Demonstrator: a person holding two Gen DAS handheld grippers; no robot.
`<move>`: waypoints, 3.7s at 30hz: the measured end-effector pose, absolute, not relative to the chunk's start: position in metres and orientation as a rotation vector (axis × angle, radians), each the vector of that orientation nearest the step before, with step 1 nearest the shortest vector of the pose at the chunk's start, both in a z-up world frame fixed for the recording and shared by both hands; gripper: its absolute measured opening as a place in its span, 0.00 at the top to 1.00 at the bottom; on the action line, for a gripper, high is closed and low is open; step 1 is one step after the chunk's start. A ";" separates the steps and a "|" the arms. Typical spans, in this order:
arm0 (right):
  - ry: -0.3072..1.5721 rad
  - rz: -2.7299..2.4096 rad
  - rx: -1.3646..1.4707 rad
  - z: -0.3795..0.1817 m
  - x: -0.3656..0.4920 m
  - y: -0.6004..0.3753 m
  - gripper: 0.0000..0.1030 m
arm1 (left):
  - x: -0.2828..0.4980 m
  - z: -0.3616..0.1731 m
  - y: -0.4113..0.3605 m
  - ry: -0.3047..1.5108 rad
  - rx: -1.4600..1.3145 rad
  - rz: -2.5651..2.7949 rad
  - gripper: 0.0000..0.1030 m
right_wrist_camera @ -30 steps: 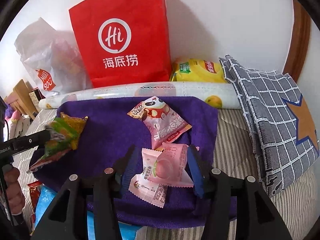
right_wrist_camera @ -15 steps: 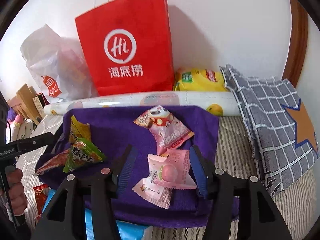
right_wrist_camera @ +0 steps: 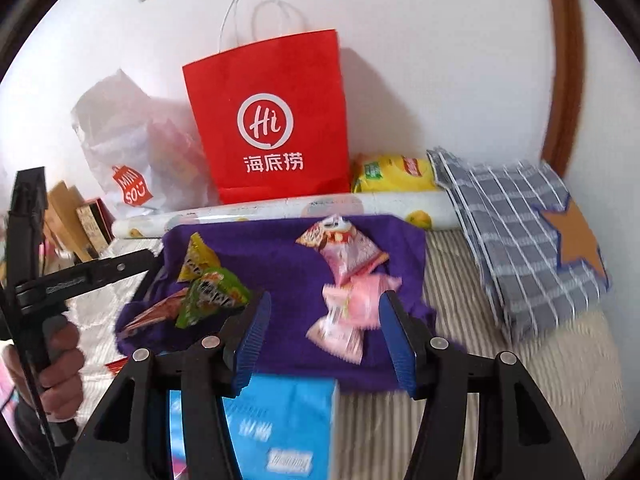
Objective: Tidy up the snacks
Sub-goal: 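Move both open tools back to the snack pile beside the blue tissue box, then grasp the large pink snack bag with the right tool while the left grasps the red-white strawberry bag, then carry the large pink bag and strawberry bag with both tools over the purple towel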
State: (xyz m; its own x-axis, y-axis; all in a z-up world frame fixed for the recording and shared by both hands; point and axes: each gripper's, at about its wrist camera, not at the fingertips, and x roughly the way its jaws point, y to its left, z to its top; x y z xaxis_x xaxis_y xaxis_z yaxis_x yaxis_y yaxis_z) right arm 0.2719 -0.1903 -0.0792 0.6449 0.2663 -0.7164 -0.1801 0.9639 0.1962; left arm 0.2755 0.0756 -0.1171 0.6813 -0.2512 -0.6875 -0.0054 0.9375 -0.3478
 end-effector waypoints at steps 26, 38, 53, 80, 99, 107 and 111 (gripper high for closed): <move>0.976 0.337 0.040 -0.132 0.147 -0.094 0.28 | 0.142 -0.113 0.134 0.821 -0.252 -0.144 0.34; 0.960 0.352 0.028 -0.139 0.138 -0.096 0.40 | 0.120 -0.144 0.131 0.898 -0.230 -0.153 0.34; 0.871 0.295 0.127 -0.110 0.112 -0.167 0.40 | 0.121 -0.175 0.059 0.968 -0.030 -0.298 0.34; 0.903 0.323 0.185 -0.155 0.142 -0.213 0.40 | 0.128 -0.180 0.044 0.951 -0.024 -0.210 0.50; 0.911 0.352 0.216 -0.158 0.143 -0.216 0.40 | 0.123 -0.177 0.067 0.913 -0.202 -0.227 0.52; 0.921 0.364 0.213 -0.153 0.136 -0.216 0.41 | 0.112 -0.169 0.073 0.903 -0.222 -0.213 0.52; 0.908 0.362 0.185 -0.145 0.128 -0.214 0.42 | 0.102 -0.160 0.071 0.883 -0.222 -0.227 0.52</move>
